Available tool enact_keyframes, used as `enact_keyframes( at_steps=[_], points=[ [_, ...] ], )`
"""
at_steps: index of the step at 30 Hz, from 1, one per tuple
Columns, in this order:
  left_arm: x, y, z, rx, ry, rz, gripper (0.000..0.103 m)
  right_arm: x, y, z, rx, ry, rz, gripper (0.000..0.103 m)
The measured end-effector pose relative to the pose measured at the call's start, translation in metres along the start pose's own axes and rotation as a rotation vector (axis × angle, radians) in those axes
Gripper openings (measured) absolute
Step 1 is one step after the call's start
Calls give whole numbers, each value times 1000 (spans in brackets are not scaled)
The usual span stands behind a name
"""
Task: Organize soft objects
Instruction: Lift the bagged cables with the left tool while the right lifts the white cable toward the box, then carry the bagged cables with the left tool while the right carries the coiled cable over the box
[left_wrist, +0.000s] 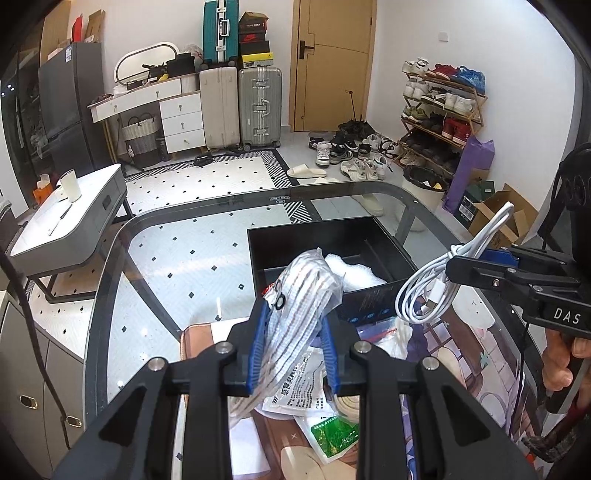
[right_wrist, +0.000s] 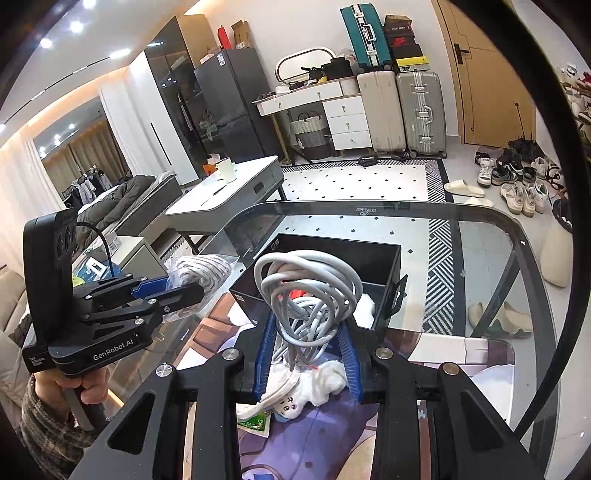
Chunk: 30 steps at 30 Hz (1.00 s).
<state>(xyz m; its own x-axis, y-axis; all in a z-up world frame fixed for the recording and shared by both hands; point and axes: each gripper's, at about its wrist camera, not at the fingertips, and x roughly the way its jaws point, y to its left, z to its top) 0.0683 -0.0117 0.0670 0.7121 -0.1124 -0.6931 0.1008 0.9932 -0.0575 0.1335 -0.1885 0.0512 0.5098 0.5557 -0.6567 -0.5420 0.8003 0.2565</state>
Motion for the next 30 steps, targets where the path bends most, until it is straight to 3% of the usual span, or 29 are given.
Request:
enact_keyframes(
  at_steps=[30],
  points=[
    [24, 1, 33, -15, -21, -9, 25, 12, -1, 22, -3, 1, -11, 33]
  ],
)
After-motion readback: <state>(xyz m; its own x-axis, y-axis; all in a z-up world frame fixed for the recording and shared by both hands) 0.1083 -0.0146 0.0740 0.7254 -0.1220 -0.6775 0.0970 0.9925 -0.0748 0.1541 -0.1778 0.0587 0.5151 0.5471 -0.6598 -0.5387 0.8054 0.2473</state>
